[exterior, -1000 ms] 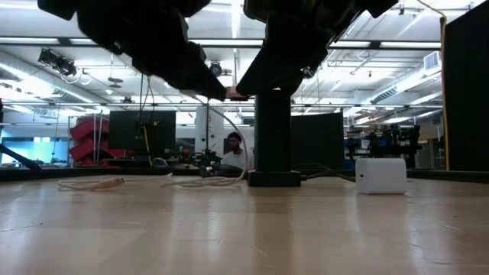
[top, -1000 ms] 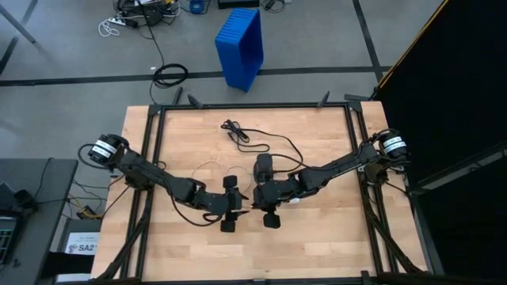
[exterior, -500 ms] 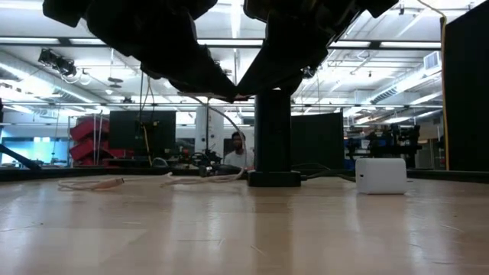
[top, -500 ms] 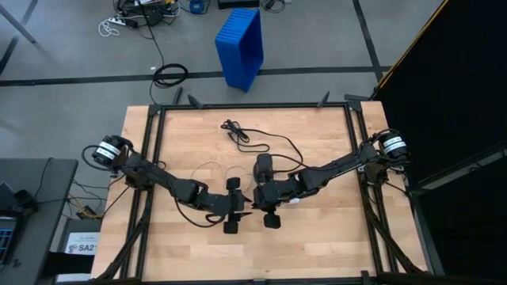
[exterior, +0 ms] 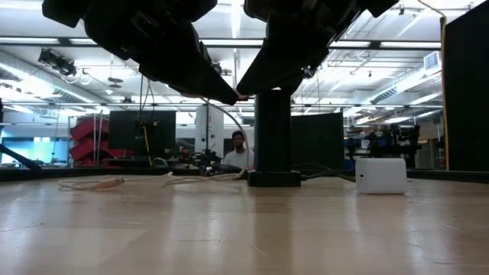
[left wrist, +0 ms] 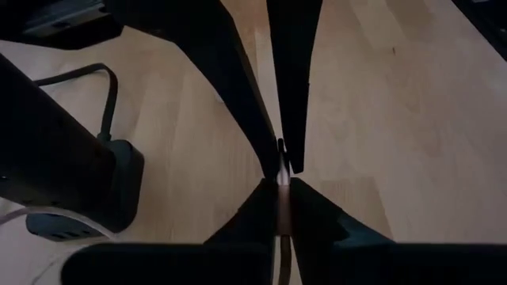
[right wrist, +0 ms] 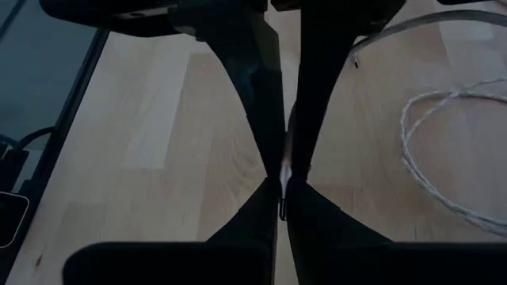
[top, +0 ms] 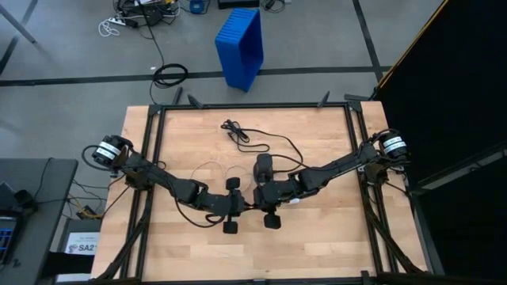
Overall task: Plug in charger
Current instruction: Insert the charger cable into the charger adapter
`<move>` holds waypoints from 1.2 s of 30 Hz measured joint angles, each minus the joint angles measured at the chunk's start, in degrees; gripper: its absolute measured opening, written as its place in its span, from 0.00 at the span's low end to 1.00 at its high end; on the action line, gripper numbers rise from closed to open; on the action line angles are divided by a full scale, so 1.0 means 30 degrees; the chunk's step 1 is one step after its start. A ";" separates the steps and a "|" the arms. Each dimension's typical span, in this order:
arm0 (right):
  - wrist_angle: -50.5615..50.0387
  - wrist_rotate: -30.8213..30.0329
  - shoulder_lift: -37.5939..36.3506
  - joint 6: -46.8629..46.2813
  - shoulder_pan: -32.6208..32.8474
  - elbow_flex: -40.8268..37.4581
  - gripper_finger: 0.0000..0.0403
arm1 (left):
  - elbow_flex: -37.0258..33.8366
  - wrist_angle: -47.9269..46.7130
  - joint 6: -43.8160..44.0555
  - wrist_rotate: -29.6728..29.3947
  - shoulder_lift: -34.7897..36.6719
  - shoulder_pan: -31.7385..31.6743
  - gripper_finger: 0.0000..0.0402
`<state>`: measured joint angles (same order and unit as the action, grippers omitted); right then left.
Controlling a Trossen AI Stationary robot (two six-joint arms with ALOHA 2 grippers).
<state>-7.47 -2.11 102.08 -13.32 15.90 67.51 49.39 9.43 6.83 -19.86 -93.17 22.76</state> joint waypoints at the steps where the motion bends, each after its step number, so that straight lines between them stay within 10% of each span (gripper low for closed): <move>1: -0.0005 0.0000 0.0000 0.0000 0.0000 0.0000 0.00 | 0.0000 -0.0003 -0.0132 0.0000 0.0000 0.0000 0.02; 17: -0.1668 -0.1246 -0.1994 0.1056 0.0291 0.0000 0.06 | 0.0000 -0.0094 -0.0672 -0.1002 0.0001 0.0058 0.00; 36: -1.0671 -0.2865 -0.2215 -0.2087 0.0965 -0.0108 0.51 | 0.0000 -0.0100 -0.1136 -0.1443 0.0000 0.0058 0.00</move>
<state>-39.48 -10.70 95.44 -19.58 18.80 67.18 49.39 9.13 3.42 -24.18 -93.17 22.94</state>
